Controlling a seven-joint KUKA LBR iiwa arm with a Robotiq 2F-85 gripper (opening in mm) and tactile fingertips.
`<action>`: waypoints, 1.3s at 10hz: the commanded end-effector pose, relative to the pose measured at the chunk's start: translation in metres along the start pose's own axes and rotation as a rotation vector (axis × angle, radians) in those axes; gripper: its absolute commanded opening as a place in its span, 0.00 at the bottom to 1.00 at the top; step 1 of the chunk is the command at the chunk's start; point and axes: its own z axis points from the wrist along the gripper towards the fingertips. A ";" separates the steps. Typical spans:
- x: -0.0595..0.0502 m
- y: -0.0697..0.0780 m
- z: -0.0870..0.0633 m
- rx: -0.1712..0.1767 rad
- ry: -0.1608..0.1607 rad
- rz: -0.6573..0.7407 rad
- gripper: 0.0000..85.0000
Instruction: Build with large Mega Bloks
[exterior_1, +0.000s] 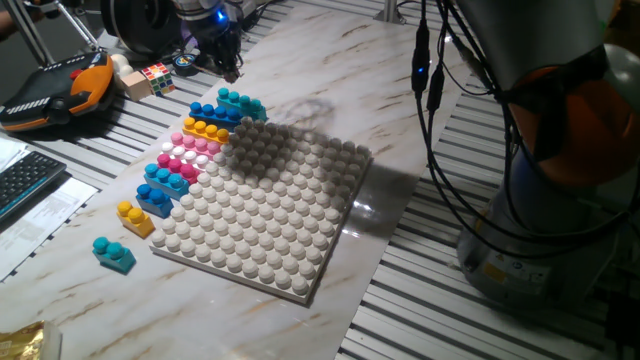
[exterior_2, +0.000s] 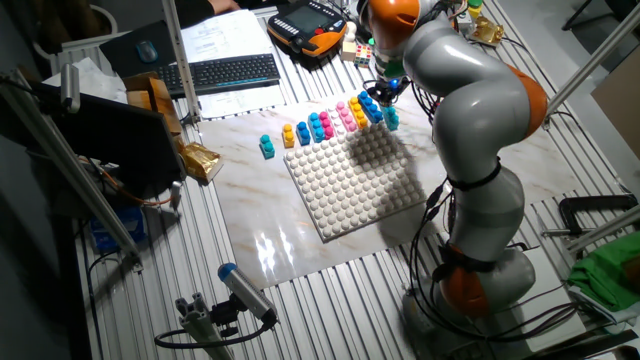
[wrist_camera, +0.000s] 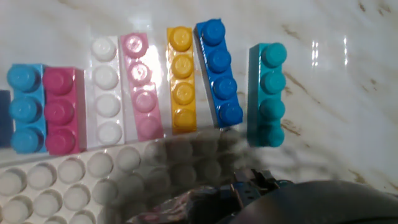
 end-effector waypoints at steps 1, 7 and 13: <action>-0.006 -0.002 0.004 -0.002 -0.013 0.006 0.28; -0.048 -0.027 0.034 -0.008 -0.079 0.019 0.50; -0.070 -0.044 0.072 -0.014 -0.111 0.014 0.58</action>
